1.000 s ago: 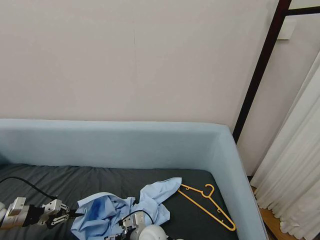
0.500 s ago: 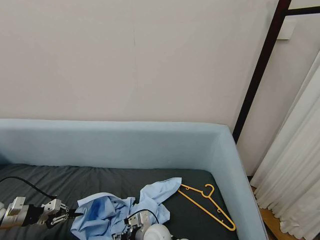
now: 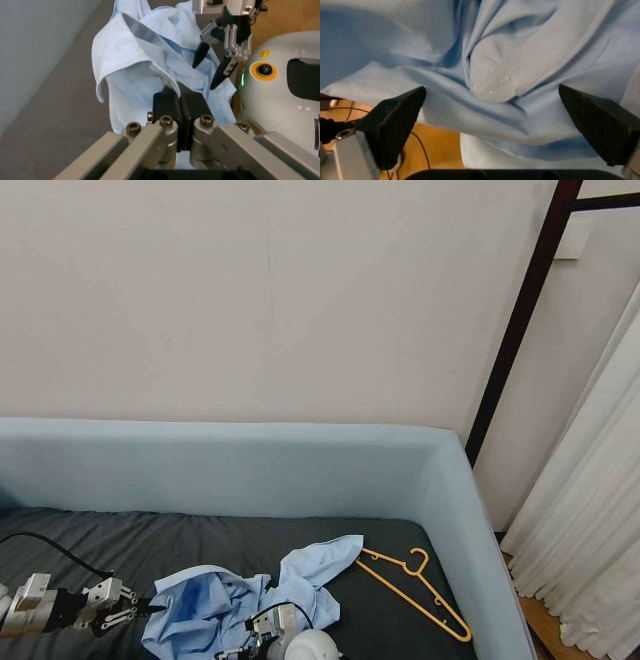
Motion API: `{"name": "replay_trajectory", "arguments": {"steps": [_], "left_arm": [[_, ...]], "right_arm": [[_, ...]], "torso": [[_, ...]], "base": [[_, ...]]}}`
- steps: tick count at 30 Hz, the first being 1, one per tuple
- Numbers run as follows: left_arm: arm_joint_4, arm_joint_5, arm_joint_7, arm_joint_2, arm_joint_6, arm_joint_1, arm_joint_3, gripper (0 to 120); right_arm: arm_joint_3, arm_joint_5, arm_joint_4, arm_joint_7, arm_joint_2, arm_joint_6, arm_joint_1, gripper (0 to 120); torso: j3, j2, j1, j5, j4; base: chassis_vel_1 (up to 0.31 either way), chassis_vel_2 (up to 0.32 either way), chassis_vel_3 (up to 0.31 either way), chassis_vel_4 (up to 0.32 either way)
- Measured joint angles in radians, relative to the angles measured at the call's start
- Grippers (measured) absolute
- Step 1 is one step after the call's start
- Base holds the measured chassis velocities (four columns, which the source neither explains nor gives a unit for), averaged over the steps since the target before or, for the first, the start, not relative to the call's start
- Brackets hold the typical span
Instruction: Pick up the clothes from the sofa and hang them on the clothes hanger.
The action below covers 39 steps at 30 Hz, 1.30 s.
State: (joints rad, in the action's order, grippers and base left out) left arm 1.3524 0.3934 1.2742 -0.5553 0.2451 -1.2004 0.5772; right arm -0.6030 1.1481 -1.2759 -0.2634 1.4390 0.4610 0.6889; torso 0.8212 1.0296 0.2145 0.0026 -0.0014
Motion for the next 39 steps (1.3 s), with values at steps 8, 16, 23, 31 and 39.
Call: {"name": "replay_trajectory", "arguments": {"steps": [8,16,23,31,39], "left_arm": [[-0.008,-0.002,0.0,-0.001,0.005,0.001,0.001,0],[-0.024,-0.002,-0.001,0.0,0.016,0.009,-0.005,0],[-0.028,-0.002,-0.002,0.0,0.017,0.017,-0.015,0],[-0.03,-0.003,-0.002,-0.003,0.017,0.022,-0.022,0],[-0.036,-0.005,-0.004,-0.012,0.017,0.03,-0.028,0]], "right_arm": [[0.003,-0.015,0.027,0.03,0.014,-0.015,-0.003,90],[0.001,-0.029,0.023,0.042,0.011,-0.029,0.004,63],[0.002,-0.047,0.022,0.048,0.003,-0.06,0.007,34],[0.007,-0.055,0.019,0.055,-0.005,-0.081,0.009,8],[0.017,-0.081,-0.012,0.096,-0.036,-0.159,0.019,0]], "torso": [[0.0,0.0,0.0,0.0,0.0],[0.0,0.0,0.0,0.0,0.0],[0.0,0.0,0.0,0.0,0.0],[0.0,0.0,0.0,0.0,0.0],[0.0,0.0,0.0,0.0001,0.0]], "base": [[0.0,0.0,0.0,0.0],[0.0,0.0,0.0,0.0],[0.0,0.0,0.0,0.0],[0.0,0.0,0.0,0.0],[0.0,0.0,0.0,0.0]]}}
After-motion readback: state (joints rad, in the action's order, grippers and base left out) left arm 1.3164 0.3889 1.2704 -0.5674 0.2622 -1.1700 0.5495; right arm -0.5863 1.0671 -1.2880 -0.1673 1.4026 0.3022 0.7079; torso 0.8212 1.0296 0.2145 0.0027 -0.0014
